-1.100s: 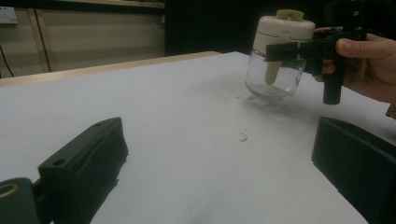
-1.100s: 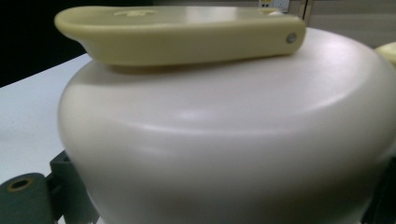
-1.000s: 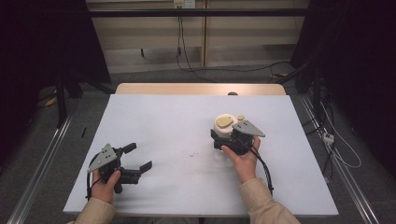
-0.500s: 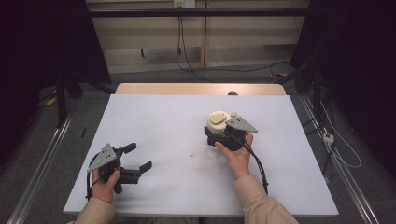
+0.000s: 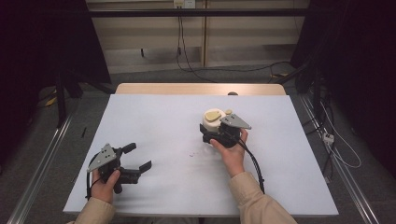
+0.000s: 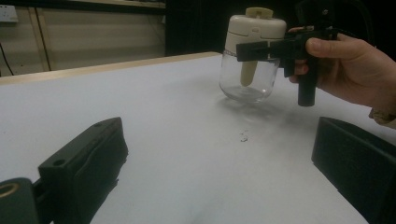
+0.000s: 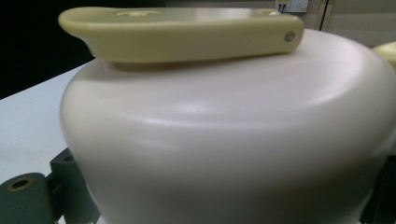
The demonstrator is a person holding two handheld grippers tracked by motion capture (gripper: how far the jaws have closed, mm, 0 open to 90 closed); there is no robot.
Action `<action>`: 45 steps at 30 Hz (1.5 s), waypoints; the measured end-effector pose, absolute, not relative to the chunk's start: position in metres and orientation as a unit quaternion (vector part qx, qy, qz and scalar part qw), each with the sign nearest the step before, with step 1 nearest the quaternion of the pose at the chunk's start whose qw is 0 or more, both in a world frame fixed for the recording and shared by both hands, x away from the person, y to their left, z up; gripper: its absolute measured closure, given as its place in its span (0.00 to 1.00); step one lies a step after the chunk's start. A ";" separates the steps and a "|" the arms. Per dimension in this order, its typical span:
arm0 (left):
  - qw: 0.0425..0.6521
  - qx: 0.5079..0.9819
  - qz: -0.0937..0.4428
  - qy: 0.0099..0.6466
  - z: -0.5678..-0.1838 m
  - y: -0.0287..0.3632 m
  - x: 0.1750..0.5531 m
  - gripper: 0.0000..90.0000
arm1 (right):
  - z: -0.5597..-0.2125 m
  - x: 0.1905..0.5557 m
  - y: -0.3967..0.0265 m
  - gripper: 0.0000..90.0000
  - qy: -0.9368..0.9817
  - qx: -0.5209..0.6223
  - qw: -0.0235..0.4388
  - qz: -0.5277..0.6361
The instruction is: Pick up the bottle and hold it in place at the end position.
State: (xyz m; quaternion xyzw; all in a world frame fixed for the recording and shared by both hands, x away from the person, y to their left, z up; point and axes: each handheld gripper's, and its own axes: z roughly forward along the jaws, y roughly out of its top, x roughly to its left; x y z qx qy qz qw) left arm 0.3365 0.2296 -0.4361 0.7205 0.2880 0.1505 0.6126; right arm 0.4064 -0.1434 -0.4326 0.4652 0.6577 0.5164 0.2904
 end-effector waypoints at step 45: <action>0.612 0.721 0.150 0.288 -0.436 0.233 0.335 0.03 | -0.434 0.428 -0.115 0.07 0.666 0.455 0.282 0.520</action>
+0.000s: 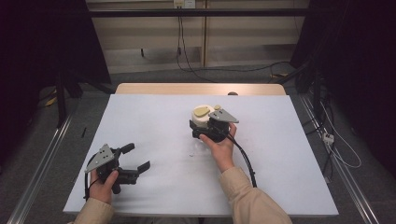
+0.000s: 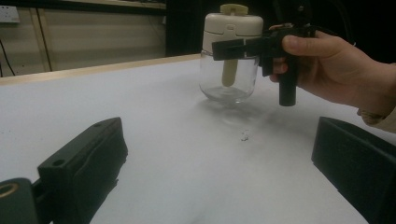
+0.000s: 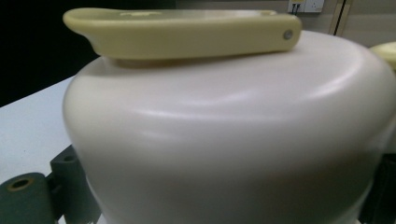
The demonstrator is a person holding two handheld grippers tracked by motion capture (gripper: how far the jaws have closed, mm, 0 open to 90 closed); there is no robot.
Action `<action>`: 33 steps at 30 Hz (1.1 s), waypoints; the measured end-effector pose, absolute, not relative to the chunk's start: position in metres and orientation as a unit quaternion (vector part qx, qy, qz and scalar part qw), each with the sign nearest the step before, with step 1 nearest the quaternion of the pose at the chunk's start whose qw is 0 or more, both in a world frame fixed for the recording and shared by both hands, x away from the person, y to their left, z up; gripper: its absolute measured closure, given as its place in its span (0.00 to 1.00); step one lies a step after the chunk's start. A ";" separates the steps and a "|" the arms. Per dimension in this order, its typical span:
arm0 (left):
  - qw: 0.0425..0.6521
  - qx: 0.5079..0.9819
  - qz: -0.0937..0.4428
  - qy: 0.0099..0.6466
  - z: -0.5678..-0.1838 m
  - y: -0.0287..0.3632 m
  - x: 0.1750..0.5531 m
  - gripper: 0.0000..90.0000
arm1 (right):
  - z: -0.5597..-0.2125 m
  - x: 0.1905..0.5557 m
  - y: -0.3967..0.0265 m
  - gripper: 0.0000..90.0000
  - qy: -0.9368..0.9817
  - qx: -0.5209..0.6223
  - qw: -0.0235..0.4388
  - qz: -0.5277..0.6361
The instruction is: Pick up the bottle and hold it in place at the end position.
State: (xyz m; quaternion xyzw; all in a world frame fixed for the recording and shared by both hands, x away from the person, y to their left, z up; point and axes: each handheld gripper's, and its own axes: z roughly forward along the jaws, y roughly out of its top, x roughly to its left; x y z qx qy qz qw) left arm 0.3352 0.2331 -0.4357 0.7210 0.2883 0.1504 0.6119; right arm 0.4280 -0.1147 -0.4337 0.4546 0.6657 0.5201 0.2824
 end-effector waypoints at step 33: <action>0.612 0.722 0.146 0.289 -0.437 0.232 0.336 0.03 | -0.454 0.430 -0.109 0.07 0.676 0.457 0.265 0.513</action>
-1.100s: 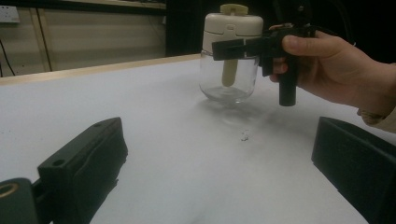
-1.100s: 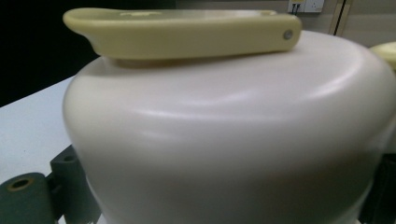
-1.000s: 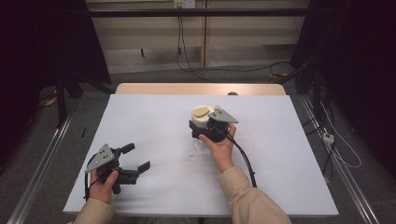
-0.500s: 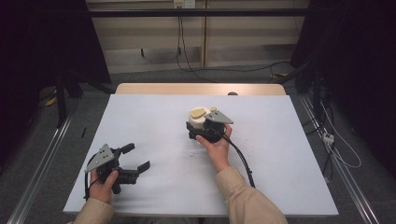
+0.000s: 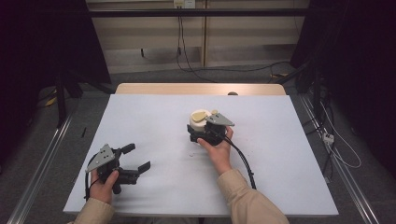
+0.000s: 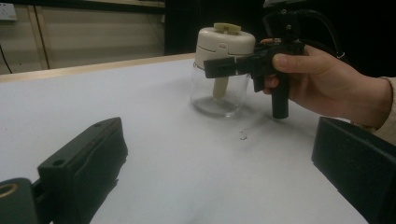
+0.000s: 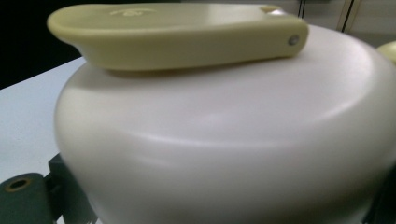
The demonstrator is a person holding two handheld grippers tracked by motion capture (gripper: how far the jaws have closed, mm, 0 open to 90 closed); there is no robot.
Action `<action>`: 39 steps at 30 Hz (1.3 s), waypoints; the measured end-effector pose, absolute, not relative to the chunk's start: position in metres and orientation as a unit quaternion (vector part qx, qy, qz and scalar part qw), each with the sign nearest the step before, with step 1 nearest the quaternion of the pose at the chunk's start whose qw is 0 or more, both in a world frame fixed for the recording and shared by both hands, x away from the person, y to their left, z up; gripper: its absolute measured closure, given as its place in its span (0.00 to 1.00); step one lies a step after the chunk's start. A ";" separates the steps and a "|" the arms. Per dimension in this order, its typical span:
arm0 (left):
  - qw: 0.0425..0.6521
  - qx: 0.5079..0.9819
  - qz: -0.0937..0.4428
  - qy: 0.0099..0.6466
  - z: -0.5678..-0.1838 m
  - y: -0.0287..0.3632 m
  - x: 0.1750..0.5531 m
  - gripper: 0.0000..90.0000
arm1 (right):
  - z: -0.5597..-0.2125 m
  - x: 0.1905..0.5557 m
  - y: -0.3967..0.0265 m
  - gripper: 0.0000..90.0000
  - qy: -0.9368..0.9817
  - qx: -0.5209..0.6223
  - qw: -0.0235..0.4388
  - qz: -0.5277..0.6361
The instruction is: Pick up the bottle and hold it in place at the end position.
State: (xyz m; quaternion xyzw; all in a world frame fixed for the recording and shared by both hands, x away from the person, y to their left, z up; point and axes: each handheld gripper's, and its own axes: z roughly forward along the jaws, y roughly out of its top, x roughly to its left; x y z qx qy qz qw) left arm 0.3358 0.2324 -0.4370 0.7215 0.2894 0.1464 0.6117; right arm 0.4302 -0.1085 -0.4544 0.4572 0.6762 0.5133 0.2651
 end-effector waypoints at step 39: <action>0.608 0.725 0.147 0.289 -0.438 0.230 0.335 0.03 | -0.449 0.424 -0.114 0.05 0.701 0.462 0.251 0.482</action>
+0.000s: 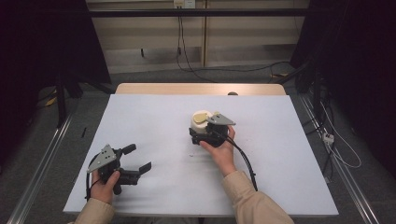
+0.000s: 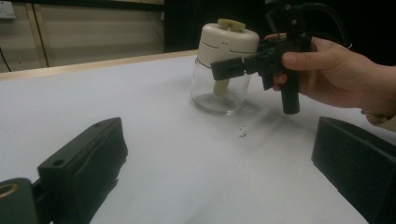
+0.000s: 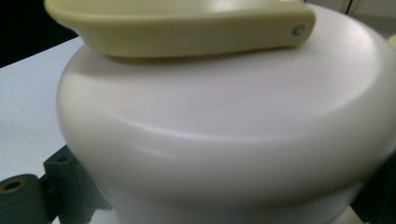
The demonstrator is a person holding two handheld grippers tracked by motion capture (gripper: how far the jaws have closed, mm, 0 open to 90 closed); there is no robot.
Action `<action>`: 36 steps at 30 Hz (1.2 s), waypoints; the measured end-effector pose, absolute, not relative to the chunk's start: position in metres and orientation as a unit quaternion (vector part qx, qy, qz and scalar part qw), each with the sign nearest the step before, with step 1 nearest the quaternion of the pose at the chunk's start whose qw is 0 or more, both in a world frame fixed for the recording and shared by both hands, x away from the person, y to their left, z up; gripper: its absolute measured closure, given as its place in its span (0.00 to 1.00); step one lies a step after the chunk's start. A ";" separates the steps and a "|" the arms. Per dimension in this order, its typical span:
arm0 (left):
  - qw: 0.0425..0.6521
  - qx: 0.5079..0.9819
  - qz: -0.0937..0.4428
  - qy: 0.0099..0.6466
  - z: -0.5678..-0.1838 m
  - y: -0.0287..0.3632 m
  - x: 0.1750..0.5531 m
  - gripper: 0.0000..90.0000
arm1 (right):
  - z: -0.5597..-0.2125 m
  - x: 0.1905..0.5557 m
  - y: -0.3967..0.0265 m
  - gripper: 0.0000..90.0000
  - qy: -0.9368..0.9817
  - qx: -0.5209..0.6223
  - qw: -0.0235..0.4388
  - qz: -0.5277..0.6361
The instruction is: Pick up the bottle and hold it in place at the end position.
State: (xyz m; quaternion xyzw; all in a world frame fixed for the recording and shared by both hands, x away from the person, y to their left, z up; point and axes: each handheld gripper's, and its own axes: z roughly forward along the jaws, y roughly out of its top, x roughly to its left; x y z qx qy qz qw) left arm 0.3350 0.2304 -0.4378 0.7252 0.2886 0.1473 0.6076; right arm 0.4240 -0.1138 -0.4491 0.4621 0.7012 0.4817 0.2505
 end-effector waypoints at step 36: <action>0.603 0.730 0.138 0.290 -0.438 0.222 0.336 0.03 | -0.453 0.413 -0.119 0.05 0.718 0.446 0.254 0.471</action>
